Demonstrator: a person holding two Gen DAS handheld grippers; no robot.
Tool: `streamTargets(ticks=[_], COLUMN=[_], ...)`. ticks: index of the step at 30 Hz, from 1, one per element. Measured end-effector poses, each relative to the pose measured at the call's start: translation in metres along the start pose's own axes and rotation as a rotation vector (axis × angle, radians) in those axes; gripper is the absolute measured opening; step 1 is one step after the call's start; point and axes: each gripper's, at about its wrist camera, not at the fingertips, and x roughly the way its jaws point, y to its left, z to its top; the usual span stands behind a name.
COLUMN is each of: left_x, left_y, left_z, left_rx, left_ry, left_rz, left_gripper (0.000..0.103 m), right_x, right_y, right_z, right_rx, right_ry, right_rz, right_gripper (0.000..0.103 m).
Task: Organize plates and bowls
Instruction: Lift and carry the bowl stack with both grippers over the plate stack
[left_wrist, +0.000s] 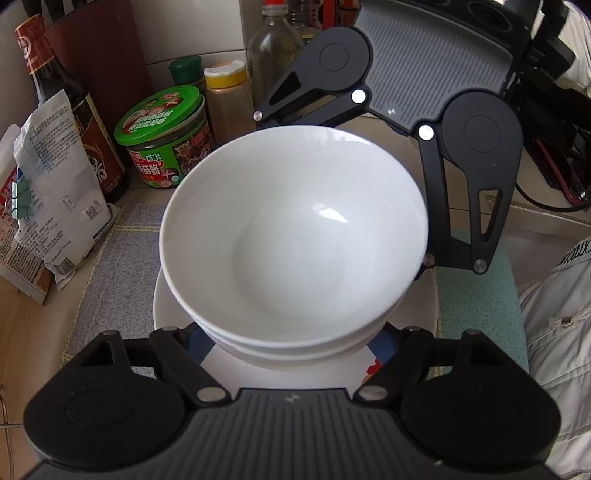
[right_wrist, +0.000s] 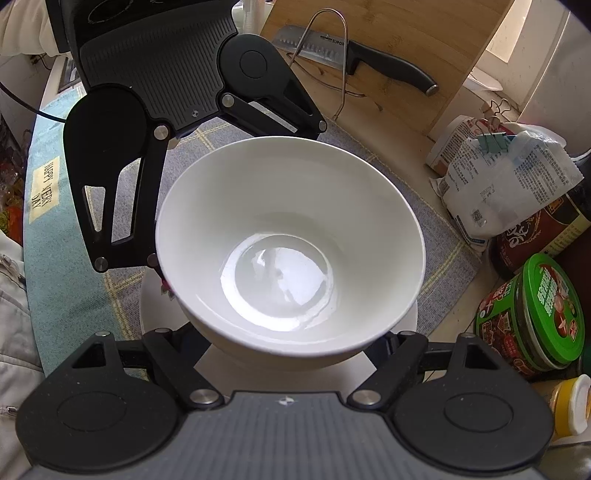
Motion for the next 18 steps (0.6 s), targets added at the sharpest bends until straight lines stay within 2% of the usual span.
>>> streamTargets(ticks=[18], left_x=[0.005], left_y=[0.0036], left_z=[0.0036], left_rx=[0.006], left_ry=[0.021], left_rz=[-0.008], left_gripper=[0.082], right_x=[0.0038], right_y=[0.0006], right_z=[-0.0016], right_rx=[0.006], right_ry=[0.004], right_rz=[-0.002], right_gripper=[0.087])
